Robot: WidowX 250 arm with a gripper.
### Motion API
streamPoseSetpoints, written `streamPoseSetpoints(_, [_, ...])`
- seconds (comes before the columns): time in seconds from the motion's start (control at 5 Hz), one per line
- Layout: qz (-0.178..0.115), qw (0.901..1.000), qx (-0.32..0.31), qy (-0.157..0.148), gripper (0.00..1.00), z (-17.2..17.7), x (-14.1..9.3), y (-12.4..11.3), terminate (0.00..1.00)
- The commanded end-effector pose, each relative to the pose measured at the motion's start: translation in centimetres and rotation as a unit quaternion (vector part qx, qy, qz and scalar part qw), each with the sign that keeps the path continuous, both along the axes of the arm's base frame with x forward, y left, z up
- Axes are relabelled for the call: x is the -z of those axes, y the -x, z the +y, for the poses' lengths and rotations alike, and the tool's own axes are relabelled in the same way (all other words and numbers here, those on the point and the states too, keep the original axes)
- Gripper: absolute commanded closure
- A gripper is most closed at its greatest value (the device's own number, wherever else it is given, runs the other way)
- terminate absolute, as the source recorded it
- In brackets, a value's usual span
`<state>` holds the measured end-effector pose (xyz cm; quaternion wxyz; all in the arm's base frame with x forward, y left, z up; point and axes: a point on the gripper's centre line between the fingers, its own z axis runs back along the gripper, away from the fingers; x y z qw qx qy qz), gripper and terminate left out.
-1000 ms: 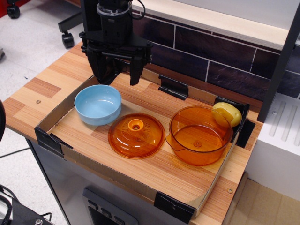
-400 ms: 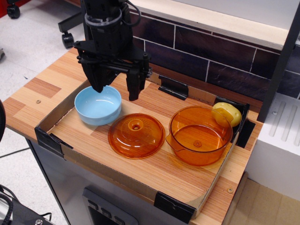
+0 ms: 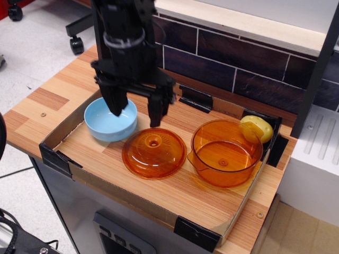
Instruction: Put lid on pot
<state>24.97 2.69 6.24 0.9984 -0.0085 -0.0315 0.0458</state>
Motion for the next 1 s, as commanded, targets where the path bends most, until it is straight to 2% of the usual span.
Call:
streamPoseSetpoints(0.0, [-0.01, 0.9999, -0.003, -0.002, 0.0, -0.7, 1.5, -0.4, 0.0])
streamPoseSetpoints(0.4, [-0.025, 0.9997, -0.003, -0.002, 0.0, -1.5, 3.0, 0.3, 0.0])
streamPoseSetpoints(0.8, [-0.011, 0.9997, -0.023, -0.004, 0.0, -1.4, 3.6, -0.7, 0.0])
